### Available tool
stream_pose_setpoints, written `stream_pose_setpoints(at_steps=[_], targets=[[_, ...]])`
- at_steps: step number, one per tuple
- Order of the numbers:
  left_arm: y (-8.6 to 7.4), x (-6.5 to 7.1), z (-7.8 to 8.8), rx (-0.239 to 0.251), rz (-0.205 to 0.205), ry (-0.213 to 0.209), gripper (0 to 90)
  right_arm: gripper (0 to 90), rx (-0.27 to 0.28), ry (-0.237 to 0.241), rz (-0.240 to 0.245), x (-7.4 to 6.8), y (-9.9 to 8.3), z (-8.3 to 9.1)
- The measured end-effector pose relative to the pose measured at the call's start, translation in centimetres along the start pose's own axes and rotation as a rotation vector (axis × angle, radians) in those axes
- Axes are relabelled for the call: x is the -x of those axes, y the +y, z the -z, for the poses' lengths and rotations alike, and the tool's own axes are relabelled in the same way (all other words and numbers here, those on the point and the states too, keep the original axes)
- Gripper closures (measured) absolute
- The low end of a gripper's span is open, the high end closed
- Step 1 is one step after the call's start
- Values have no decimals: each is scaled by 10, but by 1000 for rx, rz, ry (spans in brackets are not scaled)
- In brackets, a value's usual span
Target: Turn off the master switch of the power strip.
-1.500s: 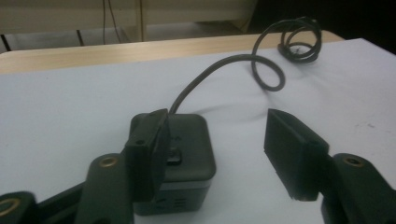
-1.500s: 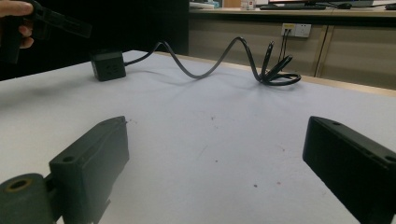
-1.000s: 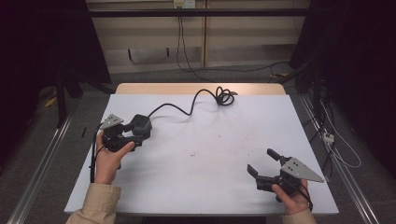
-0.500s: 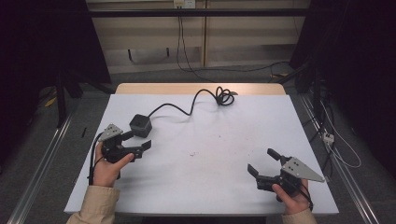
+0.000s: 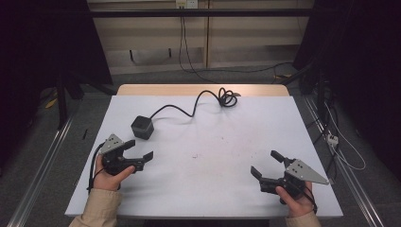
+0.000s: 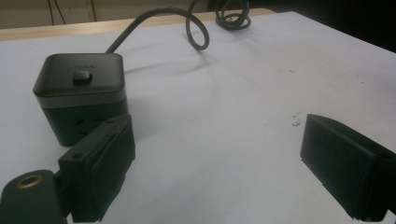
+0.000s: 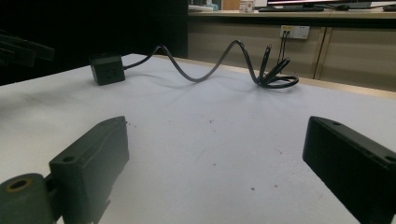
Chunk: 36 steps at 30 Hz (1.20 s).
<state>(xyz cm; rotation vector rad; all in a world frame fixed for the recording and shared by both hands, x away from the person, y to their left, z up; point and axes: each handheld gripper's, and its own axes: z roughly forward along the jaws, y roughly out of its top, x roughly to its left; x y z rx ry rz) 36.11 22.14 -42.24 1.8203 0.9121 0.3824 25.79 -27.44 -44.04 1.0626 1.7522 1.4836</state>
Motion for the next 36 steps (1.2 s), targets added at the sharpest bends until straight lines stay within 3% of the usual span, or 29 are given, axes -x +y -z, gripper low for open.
stream_pose_setpoints(at_steps=[20, 36], targets=[[-15, 8, 8, 5, -16, -36, 88, 67, 5, 0, 1, 1, 0, 0], [-26, 4, 16, 2, -10, -46, 83, 67, 2, 0, -2, 0, 0, 0]])
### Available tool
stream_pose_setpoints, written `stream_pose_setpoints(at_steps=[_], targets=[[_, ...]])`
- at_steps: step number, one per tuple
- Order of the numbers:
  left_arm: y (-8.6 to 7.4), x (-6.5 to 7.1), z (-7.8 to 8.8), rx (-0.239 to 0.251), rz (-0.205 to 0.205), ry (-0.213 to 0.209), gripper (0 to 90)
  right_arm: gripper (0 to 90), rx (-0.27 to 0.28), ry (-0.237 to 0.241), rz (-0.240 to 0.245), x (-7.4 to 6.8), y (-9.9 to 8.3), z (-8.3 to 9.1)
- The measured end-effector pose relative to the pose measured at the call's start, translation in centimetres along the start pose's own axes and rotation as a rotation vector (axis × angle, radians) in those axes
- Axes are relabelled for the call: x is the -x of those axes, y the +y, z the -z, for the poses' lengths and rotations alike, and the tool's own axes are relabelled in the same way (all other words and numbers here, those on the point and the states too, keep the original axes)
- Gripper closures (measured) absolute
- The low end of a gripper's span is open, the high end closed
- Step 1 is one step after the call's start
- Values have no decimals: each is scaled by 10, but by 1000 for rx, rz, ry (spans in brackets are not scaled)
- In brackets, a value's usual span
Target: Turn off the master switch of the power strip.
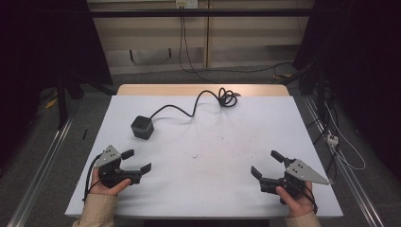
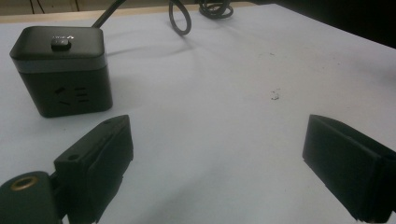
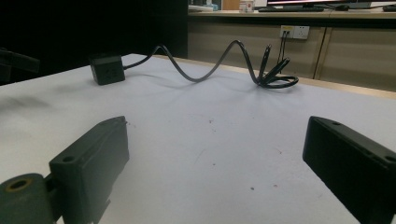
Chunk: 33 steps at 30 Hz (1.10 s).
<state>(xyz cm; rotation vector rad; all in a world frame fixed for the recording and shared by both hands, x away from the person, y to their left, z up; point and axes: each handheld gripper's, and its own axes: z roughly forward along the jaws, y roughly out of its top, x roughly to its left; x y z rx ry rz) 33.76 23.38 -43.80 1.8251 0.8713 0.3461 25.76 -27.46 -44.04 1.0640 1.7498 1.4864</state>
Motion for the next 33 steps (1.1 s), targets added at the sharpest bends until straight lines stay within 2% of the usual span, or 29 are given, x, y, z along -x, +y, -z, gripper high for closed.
stream_pose_setpoints(at_steps=[12, 19, 33], targets=[[-8, -3, 7, -11, -8, 6, 75, 67, 0, 0, 3, 0, 0, 0], [-11, -5, 11, -6, 6, 8, 71, 67, -1, 3, 6, 0, 0, 0], [-15, -5, 18, -8, 1, 11, 70, 67, -4, 4, 9, -1, 0, -1]])
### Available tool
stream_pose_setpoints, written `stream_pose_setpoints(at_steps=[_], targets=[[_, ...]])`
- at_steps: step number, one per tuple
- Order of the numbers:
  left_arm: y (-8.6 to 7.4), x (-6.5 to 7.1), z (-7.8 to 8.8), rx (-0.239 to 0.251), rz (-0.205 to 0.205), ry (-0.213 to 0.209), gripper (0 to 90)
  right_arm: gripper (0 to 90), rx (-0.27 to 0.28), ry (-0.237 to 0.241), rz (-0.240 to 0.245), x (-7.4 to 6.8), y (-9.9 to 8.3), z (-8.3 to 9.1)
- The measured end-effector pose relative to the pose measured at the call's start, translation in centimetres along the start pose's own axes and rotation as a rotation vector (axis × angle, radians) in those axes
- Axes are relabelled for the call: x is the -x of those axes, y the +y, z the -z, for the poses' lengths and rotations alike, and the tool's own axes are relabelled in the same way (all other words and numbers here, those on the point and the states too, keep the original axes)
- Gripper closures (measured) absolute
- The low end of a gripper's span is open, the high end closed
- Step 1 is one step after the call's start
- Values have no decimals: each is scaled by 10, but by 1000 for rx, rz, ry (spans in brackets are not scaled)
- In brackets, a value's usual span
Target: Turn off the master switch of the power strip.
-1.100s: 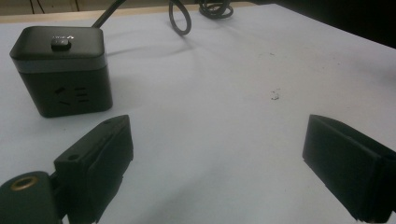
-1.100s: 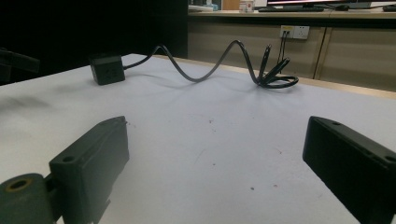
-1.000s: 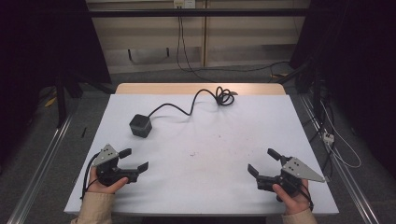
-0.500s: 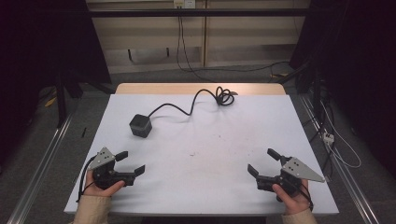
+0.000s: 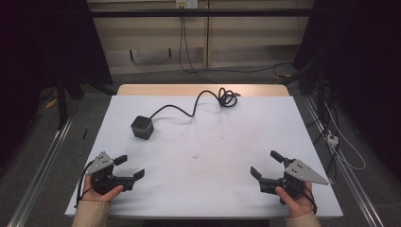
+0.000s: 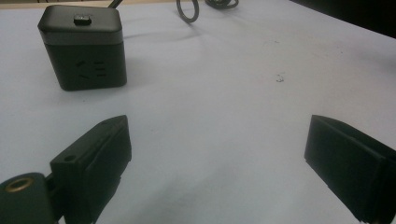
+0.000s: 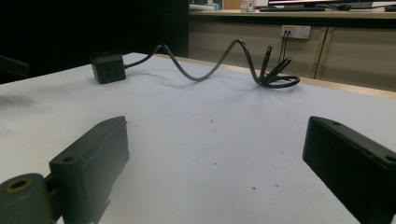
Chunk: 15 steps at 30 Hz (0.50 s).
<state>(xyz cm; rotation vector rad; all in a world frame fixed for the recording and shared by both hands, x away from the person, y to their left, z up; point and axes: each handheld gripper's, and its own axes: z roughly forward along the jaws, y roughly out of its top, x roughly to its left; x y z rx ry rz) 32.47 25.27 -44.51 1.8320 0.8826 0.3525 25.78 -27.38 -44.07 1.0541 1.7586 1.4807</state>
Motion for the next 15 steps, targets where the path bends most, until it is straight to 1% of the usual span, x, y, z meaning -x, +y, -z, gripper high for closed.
stream_pose_setpoints(at_steps=[6, 15], targets=[[-2, 0, 4, 0, 1, 2, 69, 67, -4, 1, -1, 0, 0, 0], [-2, 0, 2, 0, 3, 2, 69, 67, -6, 5, 2, -1, -1, -2]])
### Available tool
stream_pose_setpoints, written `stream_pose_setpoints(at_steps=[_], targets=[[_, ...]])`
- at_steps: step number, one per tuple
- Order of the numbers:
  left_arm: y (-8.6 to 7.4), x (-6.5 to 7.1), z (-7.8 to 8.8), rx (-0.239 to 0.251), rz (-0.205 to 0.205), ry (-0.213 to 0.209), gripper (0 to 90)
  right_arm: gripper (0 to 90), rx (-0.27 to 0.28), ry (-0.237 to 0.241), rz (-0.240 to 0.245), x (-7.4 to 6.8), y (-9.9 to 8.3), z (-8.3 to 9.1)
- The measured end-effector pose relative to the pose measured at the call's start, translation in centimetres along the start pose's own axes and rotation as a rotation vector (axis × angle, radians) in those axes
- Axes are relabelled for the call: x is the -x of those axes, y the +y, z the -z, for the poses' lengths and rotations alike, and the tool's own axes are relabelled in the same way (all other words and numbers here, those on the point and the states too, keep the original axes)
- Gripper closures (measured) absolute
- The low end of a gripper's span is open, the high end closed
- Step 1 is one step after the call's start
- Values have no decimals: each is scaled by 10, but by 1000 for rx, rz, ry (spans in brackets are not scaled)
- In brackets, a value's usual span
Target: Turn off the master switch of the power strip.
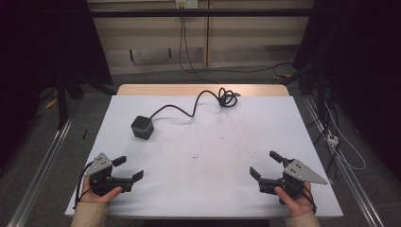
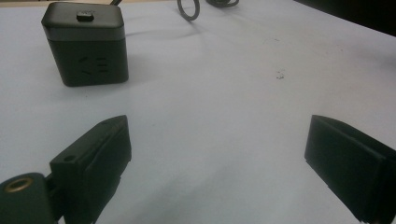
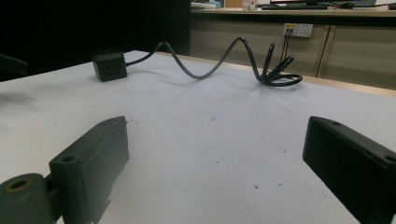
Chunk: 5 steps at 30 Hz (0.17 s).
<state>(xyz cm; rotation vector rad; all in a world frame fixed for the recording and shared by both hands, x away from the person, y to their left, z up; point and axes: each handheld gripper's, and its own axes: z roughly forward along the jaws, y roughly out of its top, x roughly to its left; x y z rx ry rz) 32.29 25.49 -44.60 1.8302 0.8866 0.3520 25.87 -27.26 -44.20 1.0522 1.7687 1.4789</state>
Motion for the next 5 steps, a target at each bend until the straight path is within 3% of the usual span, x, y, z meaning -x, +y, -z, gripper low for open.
stream_pose_setpoints(at_steps=[5], targets=[[1, 0, -1, 0, -3, 3, 68, 67, -4, 1, 2, 0, 0, -1]])
